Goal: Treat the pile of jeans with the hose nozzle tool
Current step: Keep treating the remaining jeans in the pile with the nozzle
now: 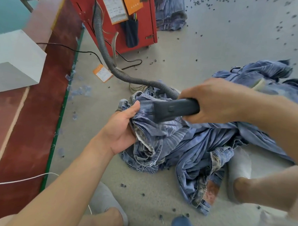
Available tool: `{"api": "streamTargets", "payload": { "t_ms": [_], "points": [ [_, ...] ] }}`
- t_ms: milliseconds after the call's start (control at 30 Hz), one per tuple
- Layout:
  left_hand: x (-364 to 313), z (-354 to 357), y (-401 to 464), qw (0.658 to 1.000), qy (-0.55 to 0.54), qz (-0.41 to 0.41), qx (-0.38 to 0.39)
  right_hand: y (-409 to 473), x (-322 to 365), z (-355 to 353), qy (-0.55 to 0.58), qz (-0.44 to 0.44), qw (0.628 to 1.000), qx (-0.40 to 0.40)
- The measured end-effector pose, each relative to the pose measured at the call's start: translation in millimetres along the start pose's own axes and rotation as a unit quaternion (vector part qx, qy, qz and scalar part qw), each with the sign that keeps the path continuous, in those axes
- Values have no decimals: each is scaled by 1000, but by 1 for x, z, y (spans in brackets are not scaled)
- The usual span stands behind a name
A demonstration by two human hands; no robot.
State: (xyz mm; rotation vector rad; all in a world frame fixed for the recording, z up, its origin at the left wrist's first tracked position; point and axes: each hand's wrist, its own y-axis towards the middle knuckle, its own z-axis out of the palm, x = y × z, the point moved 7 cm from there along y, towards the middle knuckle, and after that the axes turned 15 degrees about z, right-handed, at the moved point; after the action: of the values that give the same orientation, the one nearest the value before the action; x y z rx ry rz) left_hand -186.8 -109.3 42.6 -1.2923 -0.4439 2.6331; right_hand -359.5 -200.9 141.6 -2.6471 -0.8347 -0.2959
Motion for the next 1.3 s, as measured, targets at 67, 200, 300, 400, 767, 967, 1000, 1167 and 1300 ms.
{"api": "streamTargets", "payload": {
  "t_ms": [67, 200, 300, 400, 767, 967, 1000, 1167, 1300],
  "points": [
    [2, 2, 0, 1000, -11, -2, 3, 0, 10, 5, 4, -18, 1000, -21],
    [-3, 4, 1, 1000, -24, 6, 9, 4, 8, -2, 54, -29, 997, -43],
    [-5, 1, 2, 1000, -17, 6, -3, 6, -10, -16, 79, -1, 995, -67],
    [-4, 0, 2, 1000, -8, 3, -11, 6, -18, -16, 58, 25, 997, -47],
    [-11, -20, 5, 992, 50, -27, -115, 18, -15, -16, 114, 64, 982, -133],
    [-18, -32, 2, 980, 69, -35, -183, 13, -25, 7, 53, 70, 994, -63],
    [-21, -35, 2, 978, 78, -32, -191, 11, -22, 11, 52, 65, 995, -53],
    [-46, -52, 5, 974, 9, 8, -226, 7, -15, 18, 54, 70, 995, -52],
    [-56, -45, 8, 971, -65, 31, -227, 9, -10, 18, 66, 80, 993, -63]
  ]
}}
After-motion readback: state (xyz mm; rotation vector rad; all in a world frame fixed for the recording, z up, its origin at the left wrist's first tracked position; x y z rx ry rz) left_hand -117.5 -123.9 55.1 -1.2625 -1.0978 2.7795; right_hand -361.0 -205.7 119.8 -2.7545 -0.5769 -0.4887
